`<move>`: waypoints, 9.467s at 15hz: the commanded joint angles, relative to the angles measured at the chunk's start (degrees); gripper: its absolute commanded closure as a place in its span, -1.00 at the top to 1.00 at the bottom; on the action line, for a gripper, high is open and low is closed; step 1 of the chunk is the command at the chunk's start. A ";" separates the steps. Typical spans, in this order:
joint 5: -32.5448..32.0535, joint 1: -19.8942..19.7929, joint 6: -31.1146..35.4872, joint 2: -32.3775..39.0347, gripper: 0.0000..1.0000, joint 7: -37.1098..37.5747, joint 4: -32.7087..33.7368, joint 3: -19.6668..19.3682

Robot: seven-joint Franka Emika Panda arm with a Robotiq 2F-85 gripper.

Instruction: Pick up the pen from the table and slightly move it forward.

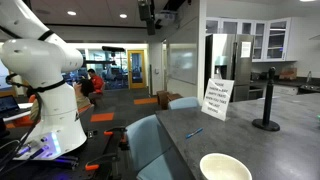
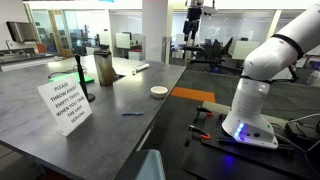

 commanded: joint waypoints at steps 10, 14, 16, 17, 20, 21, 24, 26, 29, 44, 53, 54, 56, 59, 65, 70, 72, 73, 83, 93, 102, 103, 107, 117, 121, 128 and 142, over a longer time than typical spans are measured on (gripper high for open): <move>0.91 1.36 0.82 1.39 1.00 1.04 0.21 0.65; 3.83 6.66 3.74 5.74 1.00 -0.51 -0.33 3.30; 5.40 9.79 6.48 8.87 1.00 -3.48 -1.37 4.08; 5.17 10.66 7.94 10.34 1.00 -3.33 -1.89 5.10; 4.15 13.18 17.69 16.64 1.00 -5.68 -5.62 6.67; 3.90 13.57 20.18 18.97 1.00 -6.26 -6.27 7.17; 3.05 14.32 29.91 26.07 1.00 -7.87 -8.49 8.89; 3.12 14.54 34.33 30.62 1.00 -10.28 -8.63 9.82; 3.92 14.46 38.77 37.33 1.00 -14.39 -7.07 10.96; 2.22 12.77 43.52 62.08 1.00 -14.29 8.80 14.41; -6.22 15.15 48.71 66.48 1.00 -6.81 10.39 11.33; -6.62 15.50 48.77 66.71 1.00 -6.27 10.55 11.01; -6.75 15.82 48.76 66.75 1.00 -6.20 10.75 10.78; -6.33 15.45 48.64 66.86 1.00 -6.72 10.75 11.35; -5.53 15.90 49.22 68.68 1.00 -5.15 10.96 13.32; -2.57 13.87 49.54 70.52 -0.02 -4.69 11.93 14.82; -1.65 13.50 49.42 71.29 -0.33 -5.15 12.41 15.37; -1.25 13.46 49.26 71.36 -0.44 -5.38 12.47 15.87; 1.37 12.53 46.70 70.72 -0.91 -4.83 15.42 16.32; 1.83 8.76 34.22 76.99 -0.91 -8.54 32.38 13.61; -4.96 5.21 29.61 84.78 -0.91 -32.69 45.78 16.12; -5.66 5.09 28.63 85.35 -0.91 -35.16 46.61 16.46; -5.91 4.42 27.80 86.70 -0.91 -42.87 48.06 16.92; -4.44 3.95 29.79 73.85 0.93 -43.08 34.70 16.27; -2.71 3.77 30.88 62.17 1.00 -37.57 23.35 16.20; -4.37 4.79 29.32 46.70 1.00 -31.36 11.18 13.67; -8.97 6.77 29.72 40.78 1.00 -30.21 4.35 12.38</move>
